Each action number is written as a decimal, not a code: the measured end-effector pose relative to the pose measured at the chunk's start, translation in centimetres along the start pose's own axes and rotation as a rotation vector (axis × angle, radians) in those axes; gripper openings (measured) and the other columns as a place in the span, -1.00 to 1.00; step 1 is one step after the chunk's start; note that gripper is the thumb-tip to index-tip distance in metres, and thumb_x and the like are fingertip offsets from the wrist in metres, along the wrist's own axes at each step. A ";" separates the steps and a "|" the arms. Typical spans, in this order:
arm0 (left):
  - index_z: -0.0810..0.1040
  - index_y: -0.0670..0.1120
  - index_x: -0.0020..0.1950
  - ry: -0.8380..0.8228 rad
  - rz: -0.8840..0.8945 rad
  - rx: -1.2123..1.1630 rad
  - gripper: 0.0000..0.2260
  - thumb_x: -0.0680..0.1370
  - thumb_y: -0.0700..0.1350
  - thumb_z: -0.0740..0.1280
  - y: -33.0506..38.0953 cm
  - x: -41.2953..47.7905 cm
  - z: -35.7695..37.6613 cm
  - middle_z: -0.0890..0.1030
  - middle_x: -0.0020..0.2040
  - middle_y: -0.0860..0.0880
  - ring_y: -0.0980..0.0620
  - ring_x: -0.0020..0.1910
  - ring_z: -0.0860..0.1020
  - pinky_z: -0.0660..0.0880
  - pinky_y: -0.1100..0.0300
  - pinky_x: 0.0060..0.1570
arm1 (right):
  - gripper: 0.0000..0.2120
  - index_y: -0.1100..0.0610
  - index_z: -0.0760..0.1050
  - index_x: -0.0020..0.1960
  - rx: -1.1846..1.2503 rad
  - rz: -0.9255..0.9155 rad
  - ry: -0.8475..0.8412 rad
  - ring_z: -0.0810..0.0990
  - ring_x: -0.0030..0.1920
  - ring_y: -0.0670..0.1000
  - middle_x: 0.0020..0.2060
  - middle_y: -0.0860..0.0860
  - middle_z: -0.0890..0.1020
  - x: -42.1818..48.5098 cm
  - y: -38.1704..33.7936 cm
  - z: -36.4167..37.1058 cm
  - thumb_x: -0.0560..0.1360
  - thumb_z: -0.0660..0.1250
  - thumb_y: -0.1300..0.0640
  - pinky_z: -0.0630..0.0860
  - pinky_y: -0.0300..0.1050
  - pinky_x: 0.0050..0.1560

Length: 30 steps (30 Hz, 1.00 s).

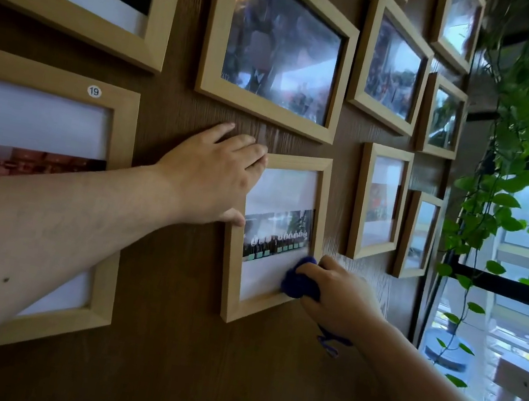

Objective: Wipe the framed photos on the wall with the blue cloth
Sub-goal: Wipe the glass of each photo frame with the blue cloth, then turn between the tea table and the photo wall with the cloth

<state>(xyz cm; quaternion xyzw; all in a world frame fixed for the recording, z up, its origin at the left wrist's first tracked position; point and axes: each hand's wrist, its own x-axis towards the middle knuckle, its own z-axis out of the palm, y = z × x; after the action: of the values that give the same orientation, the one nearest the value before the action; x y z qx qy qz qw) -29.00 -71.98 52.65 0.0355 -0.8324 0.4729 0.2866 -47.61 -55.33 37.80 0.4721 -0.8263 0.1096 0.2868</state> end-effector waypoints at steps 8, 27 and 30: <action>0.19 -0.18 0.47 -0.009 0.008 -0.028 -0.15 0.39 0.36 0.26 -0.5 0.1 -0.4 0.27 0.49 -0.17 -0.13 0.47 0.20 0.10 -0.05 0.46 | -0.62 -0.11 0.37 0.23 0.096 -0.109 -0.049 0.47 -0.24 -0.02 -0.06 -0.05 0.45 -0.3 -5.2 0.2 0.42 0.20 -0.12 0.39 -0.17 -0.38; 0.20 -0.15 0.47 0.073 0.011 -0.257 -0.31 0.48 0.26 0.16 2.1 -2.2 -2.4 0.25 0.49 -0.20 -0.16 0.47 0.19 0.15 -0.15 0.42 | -0.52 -0.05 0.28 0.34 -0.220 -0.056 0.111 0.50 -0.19 0.09 0.06 0.06 0.47 -3.8 -4.1 -8.3 0.44 0.28 -0.03 0.34 -0.11 -0.35; 0.25 -0.16 0.45 0.157 0.113 -0.350 -0.33 0.49 0.25 0.12 3.9 -4.1 -3.6 0.34 0.45 -0.23 -0.18 0.44 0.27 0.24 -0.14 0.39 | -0.52 -0.01 0.33 0.33 -0.298 0.026 0.136 0.53 -0.20 0.11 0.03 0.09 0.49 -6.9 -5.0 -10.0 0.43 0.30 -0.02 0.28 -0.13 -0.35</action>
<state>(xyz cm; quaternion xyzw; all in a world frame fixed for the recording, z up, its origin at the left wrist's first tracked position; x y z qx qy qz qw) -25.26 -67.76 48.96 -0.0987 -0.8777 0.3375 0.3255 -37.02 -48.53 41.53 0.4049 -0.8182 0.0212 0.4077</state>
